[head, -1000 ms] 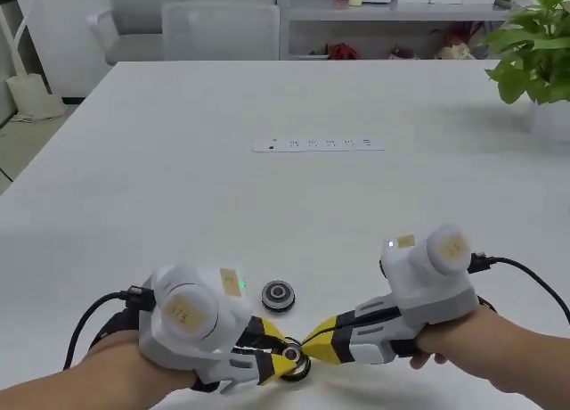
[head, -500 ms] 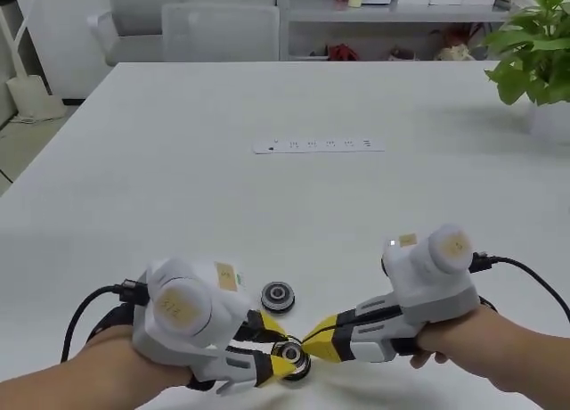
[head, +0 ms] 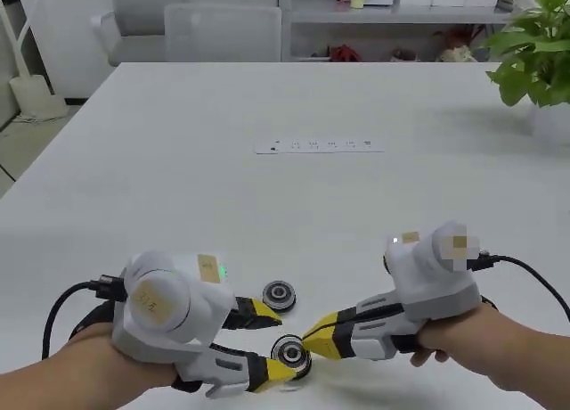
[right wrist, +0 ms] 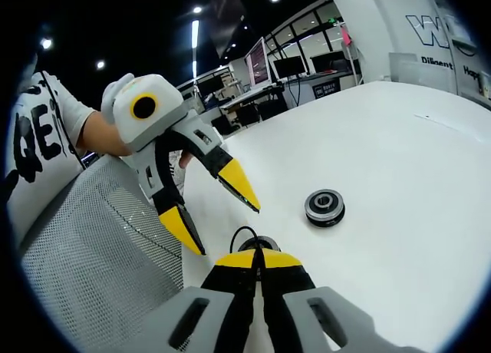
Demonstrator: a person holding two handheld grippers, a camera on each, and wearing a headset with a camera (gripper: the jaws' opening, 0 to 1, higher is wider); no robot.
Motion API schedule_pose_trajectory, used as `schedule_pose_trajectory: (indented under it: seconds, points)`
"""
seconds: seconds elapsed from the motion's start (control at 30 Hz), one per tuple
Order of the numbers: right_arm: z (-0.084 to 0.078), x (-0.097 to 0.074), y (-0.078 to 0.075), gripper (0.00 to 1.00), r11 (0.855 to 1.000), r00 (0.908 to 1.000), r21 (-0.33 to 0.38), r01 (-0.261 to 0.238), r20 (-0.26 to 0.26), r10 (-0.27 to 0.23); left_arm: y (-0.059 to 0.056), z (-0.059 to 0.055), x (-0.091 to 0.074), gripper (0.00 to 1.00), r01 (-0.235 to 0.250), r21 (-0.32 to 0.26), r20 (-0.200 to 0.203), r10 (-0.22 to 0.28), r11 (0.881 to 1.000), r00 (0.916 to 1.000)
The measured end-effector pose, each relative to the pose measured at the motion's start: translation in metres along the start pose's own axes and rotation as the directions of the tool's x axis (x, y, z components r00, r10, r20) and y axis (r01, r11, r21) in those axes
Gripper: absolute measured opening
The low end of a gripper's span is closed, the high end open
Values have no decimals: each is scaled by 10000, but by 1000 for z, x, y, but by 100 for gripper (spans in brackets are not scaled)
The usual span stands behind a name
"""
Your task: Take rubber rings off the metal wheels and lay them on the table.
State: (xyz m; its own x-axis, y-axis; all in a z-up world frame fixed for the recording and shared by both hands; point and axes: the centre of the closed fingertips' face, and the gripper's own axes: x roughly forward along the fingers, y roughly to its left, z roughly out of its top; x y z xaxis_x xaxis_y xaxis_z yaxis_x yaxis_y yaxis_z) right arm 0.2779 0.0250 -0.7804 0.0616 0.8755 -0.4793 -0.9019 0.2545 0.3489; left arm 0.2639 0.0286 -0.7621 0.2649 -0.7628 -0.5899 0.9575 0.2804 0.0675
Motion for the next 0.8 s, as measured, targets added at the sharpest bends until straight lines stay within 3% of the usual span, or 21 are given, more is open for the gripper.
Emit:
schedule_pose_trajectory:
  seconds: [0.8]
  points:
    - [10,-3,8,0,9997,9996,22,-232,163,232,-2,-9,-25,57,-129,-479,123,135,9988,9998]
